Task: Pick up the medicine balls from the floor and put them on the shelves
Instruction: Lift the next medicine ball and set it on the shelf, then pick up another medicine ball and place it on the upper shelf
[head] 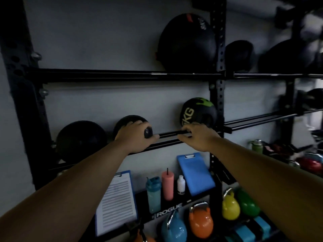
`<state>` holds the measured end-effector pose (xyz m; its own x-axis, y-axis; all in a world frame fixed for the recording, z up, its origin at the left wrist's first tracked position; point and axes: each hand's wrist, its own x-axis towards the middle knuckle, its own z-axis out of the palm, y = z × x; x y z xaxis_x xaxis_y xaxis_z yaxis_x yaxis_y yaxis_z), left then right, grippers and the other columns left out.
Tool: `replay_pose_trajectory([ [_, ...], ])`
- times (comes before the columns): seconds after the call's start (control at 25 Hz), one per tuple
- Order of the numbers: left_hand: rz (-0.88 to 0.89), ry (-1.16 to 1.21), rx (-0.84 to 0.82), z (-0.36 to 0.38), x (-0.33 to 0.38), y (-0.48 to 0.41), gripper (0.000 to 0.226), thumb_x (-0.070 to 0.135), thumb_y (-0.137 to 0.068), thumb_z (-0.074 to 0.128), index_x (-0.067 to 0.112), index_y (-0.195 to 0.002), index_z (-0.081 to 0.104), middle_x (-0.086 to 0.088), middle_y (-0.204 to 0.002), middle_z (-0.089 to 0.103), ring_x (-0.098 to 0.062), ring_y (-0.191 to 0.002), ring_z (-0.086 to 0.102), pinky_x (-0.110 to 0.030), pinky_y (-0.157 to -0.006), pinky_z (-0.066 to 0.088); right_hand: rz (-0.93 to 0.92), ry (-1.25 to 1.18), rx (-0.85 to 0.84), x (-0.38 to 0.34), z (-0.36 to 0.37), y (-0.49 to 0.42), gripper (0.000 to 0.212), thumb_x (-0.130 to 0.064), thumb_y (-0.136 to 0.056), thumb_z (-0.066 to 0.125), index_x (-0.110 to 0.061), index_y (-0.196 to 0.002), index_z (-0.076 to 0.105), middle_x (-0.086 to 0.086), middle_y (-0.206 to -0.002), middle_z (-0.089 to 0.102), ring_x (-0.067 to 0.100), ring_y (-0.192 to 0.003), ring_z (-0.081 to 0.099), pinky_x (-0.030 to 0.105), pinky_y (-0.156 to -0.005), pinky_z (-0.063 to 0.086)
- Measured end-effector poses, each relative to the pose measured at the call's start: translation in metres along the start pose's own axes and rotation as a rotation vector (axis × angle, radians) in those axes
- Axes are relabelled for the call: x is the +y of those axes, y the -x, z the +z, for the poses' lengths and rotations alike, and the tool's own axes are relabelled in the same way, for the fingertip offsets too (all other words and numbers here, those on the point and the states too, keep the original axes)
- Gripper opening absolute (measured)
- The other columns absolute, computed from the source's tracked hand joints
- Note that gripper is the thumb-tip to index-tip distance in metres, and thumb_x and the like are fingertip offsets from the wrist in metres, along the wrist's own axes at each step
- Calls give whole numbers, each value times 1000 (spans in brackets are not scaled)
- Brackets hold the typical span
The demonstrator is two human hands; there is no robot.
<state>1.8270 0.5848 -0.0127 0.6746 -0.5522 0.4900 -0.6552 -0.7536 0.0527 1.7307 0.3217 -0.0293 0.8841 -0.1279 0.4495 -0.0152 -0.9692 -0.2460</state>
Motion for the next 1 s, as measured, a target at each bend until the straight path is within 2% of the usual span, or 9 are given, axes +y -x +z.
replay_pose_trajectory([
  [0.16, 135, 77, 5, 4, 72, 3, 67, 77, -91, 55, 30, -138, 60, 1, -146, 59, -26, -131, 54, -40, -102, 47, 105, 87, 57, 51, -52, 66, 59, -73, -92, 51, -35, -137, 58, 1, -141, 59, 26, -126, 57, 40, -99, 47],
  [0.36, 241, 166, -67, 13, 176, 8, 59, 77, -90, 57, 33, -129, 66, 5, -133, 62, -22, -118, 61, -39, -95, 51, 256, 142, 83, 124, -119, 165, 56, -75, -92, 50, -38, -133, 59, -6, -134, 63, 21, -121, 60, 41, -100, 47],
  [0.48, 298, 273, -86, 25, 249, 13, 51, 71, -90, 63, 32, -121, 71, 6, -121, 65, -19, -113, 63, -33, -87, 48, 342, 168, 82, 179, -153, 236, 54, -75, -91, 48, -39, -130, 59, -3, -130, 66, 25, -119, 60, 36, -87, 46],
  [0.56, 335, 332, -101, 33, 299, 18, 48, 67, -90, 67, 28, -118, 73, 4, -115, 66, -19, -111, 64, -33, -90, 49, 399, 192, 99, 211, -174, 283, 53, -74, -89, 49, -38, -127, 61, 0, -128, 67, 28, -115, 63, 35, -82, 46],
  [0.64, 378, 364, -137, 42, 355, 28, 52, 69, -90, 66, 27, -119, 72, 3, -115, 66, -21, -111, 65, -39, -98, 51, 451, 201, 95, 243, -197, 332, 54, -74, -88, 49, -37, -126, 62, 2, -128, 68, 29, -113, 64, 36, -84, 50],
  [0.76, 425, 375, -191, 53, 432, 49, 68, 83, -81, 54, 31, -122, 70, 5, -122, 67, -19, -114, 63, -39, -99, 51, 524, 206, 90, 282, -227, 396, 57, -76, -89, 50, -37, -130, 60, 2, -127, 70, 29, -113, 65, 38, -87, 53],
  [0.88, 473, 372, -217, 61, 502, 70, 79, 96, -66, 40, 39, -114, 68, 7, -124, 68, -18, -117, 63, -40, -100, 51, 584, 221, 106, 317, -252, 455, 55, -75, -90, 49, -38, -129, 60, 2, -126, 68, 28, -111, 65, 36, -78, 47],
  [1.0, 487, 381, -261, 68, 551, 85, 81, 99, -63, 39, 42, -113, 68, 8, -126, 69, -18, -116, 63, -43, -100, 52, 628, 230, 105, 343, -269, 503, 55, -78, -88, 48, -40, -125, 60, 3, -128, 68, 31, -111, 64, 36, -78, 44],
])
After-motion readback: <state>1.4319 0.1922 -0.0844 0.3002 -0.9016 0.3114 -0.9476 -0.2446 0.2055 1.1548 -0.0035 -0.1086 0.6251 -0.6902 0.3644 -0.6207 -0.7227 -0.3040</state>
